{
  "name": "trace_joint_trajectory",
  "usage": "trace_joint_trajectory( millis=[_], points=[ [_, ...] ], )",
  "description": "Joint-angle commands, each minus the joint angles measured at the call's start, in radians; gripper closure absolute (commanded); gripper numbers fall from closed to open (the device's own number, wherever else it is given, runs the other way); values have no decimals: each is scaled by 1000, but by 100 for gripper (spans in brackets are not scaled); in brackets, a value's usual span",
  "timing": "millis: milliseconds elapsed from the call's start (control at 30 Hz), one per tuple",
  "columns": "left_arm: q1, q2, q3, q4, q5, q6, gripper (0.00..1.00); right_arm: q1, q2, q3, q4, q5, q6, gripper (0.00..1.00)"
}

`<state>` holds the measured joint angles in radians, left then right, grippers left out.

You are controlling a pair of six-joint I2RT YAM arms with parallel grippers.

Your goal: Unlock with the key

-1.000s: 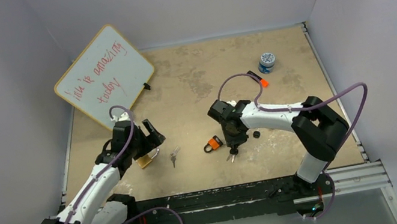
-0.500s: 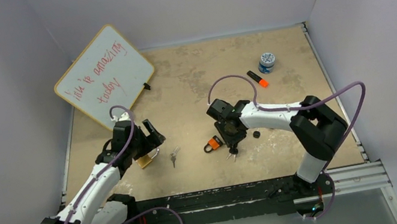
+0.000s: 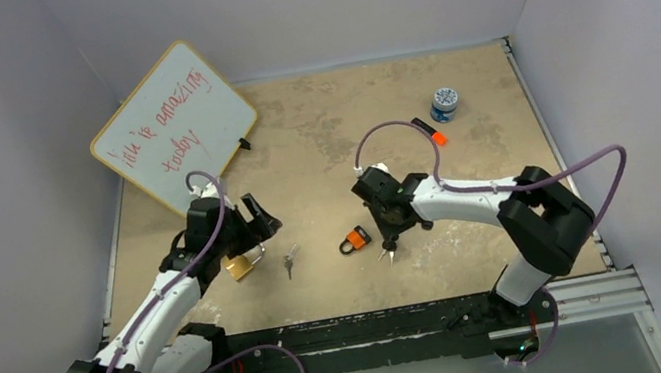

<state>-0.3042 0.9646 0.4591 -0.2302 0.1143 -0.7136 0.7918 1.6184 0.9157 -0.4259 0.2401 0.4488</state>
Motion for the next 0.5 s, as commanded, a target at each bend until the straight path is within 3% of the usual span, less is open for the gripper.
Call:
trace_joint_trajectory(
  millis=[0, 300, 400, 467],
  points=[
    [-3, 5, 2, 168, 130, -3, 17, -3, -101, -87, 111, 71, 92, 73],
    [-8, 193, 10, 475, 387, -105, 18, -4, -203, -181, 283, 2, 92, 73],
    [-13, 252, 14, 517, 416, -126, 19, -3, -169, -153, 225, 39, 99, 71],
    [-15, 265, 16, 520, 415, -123, 19, -4, -133, -113, 140, 82, 117, 64]
  ],
)
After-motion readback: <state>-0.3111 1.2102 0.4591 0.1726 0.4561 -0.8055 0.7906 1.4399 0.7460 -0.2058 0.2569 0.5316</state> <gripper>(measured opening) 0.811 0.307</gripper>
